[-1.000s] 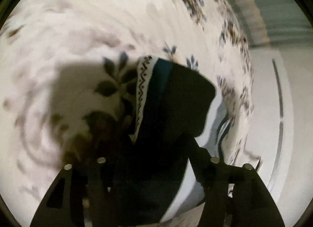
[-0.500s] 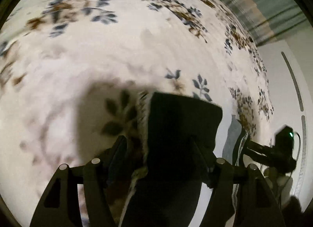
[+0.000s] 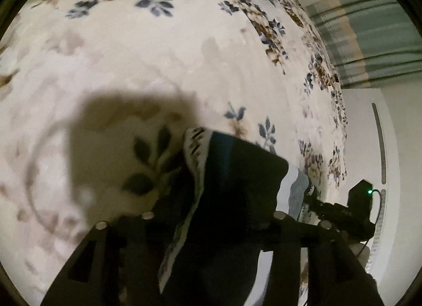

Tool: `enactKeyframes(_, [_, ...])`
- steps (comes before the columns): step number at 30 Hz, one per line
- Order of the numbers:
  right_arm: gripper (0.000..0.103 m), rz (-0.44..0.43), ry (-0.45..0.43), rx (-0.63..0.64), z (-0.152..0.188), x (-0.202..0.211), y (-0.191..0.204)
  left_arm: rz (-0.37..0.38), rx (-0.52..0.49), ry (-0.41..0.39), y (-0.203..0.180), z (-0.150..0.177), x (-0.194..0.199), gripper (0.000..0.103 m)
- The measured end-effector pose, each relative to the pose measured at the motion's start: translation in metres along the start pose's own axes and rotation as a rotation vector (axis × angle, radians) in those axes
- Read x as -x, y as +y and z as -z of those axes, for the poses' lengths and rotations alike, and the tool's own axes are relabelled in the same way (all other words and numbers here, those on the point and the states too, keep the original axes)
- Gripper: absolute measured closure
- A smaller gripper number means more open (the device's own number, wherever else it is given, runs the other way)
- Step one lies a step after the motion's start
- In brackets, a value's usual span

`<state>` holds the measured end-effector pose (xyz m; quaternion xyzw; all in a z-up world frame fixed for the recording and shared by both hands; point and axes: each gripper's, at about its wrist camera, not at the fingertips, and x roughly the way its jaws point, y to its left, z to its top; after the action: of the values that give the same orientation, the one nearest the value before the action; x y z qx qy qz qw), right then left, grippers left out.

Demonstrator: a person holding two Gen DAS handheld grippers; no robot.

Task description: Fold small clothes

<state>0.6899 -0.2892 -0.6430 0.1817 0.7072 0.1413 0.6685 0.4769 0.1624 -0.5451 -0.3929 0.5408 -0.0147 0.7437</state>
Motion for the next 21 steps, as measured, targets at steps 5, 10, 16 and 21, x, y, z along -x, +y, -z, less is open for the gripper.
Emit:
enactKeyframes(5, [0.04,-0.107,0.073,-0.099,0.068,0.016,-0.041,-0.053,-0.025,-0.019,0.009,0.033,0.034,0.039])
enactKeyframes(10, [0.052,-0.238,0.182,-0.262,0.138,-0.011,-0.071,-0.134,-0.013,0.034,0.025,0.084,0.044,0.039])
enactKeyframes(16, [0.089,-0.274,0.058,-0.27,0.174,0.02,-0.059,-0.112,0.037,0.059,0.028,0.099,0.039,0.039])
enactKeyframes(21, [0.086,-0.173,0.12,-0.234,0.18,0.007,-0.067,-0.089,0.008,0.056,0.023,0.083,0.03,0.039])
